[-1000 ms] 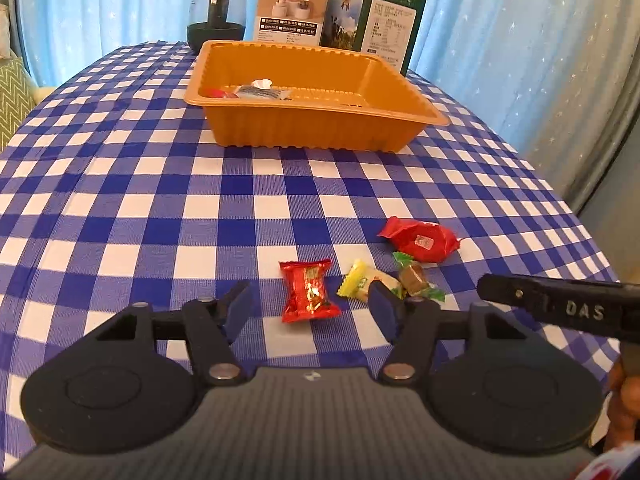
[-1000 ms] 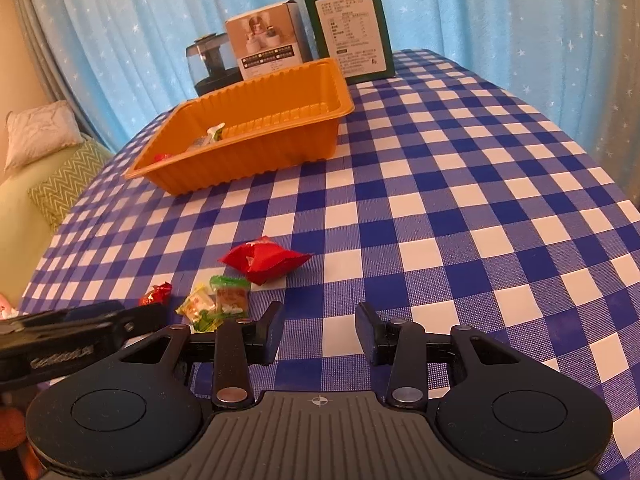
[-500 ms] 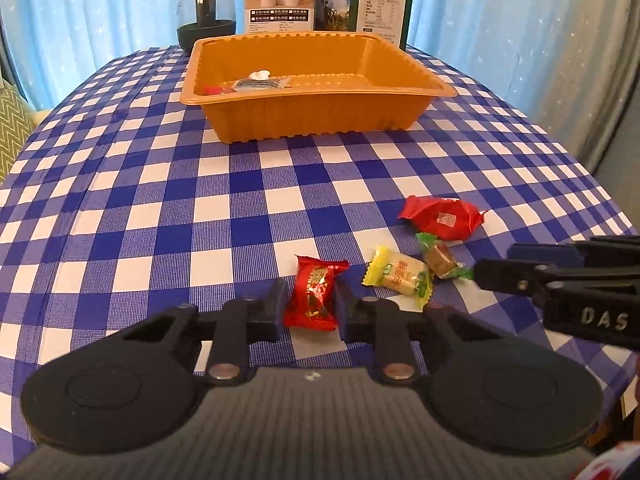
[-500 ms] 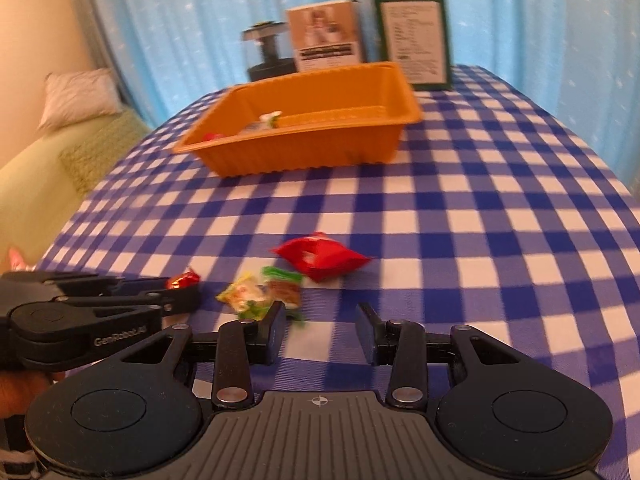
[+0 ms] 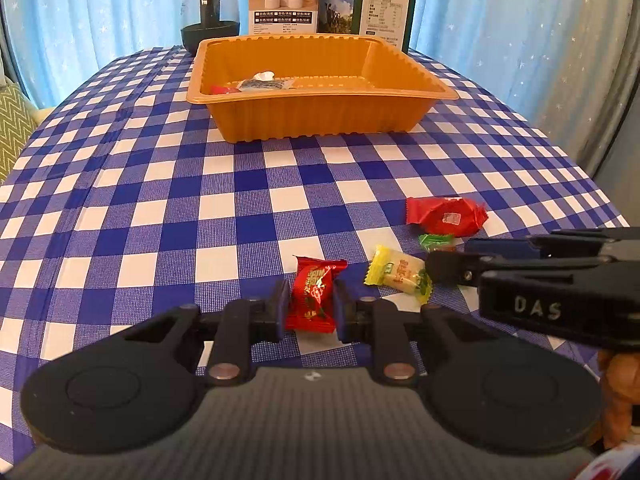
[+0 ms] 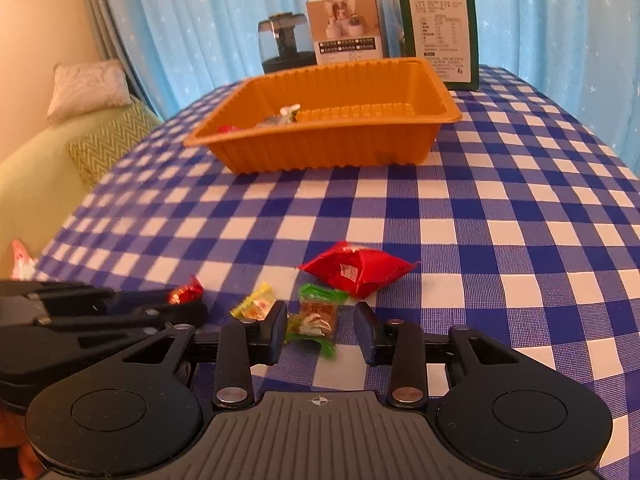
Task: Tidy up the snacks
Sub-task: 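Grasp a red candy with the left gripper while the right grasps the green-wrapped candy, then carry both candies into the orange tray and open both grippers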
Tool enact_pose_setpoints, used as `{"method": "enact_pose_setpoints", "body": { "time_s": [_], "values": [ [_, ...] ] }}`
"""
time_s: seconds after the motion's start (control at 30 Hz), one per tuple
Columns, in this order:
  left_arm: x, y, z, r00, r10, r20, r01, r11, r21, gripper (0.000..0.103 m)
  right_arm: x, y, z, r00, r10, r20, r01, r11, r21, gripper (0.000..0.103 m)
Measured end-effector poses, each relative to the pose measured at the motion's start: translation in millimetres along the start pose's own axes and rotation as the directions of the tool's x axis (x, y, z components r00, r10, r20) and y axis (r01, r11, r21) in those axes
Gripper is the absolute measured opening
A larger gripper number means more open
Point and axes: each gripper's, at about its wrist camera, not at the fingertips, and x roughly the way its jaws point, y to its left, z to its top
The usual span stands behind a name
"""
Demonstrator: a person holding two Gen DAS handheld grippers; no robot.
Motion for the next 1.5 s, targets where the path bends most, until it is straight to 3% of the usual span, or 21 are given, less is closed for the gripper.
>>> {"method": "enact_pose_setpoints", "body": {
  "time_s": [0.27,0.63,1.0,1.5],
  "values": [
    [1.9,-4.8,-1.8,1.000,0.024,0.008,-0.024,0.998,0.055,0.021,4.3,14.8,-8.4,0.998,-0.062,0.007,0.062,0.989,-0.137,0.022],
    [3.5,-4.1,-1.2,1.000,0.021,0.007,-0.021,0.998,0.061,0.020,1.5,15.5,-9.3,0.998,-0.055,0.005,0.055,0.991,-0.123,0.020],
    [-8.7,-6.2,7.3,0.999,-0.005,0.046,0.004,1.000,0.028,0.019,-18.4,18.3,-2.8,0.997,-0.050,0.064,0.058,0.991,-0.123,0.020],
    [-24.0,-11.3,56.0,0.989,-0.029,0.147,0.021,0.998,0.057,0.019,-38.1,-1.4,48.6,0.984,-0.053,0.169,0.068,0.994,-0.083,0.020]
  ]
}}
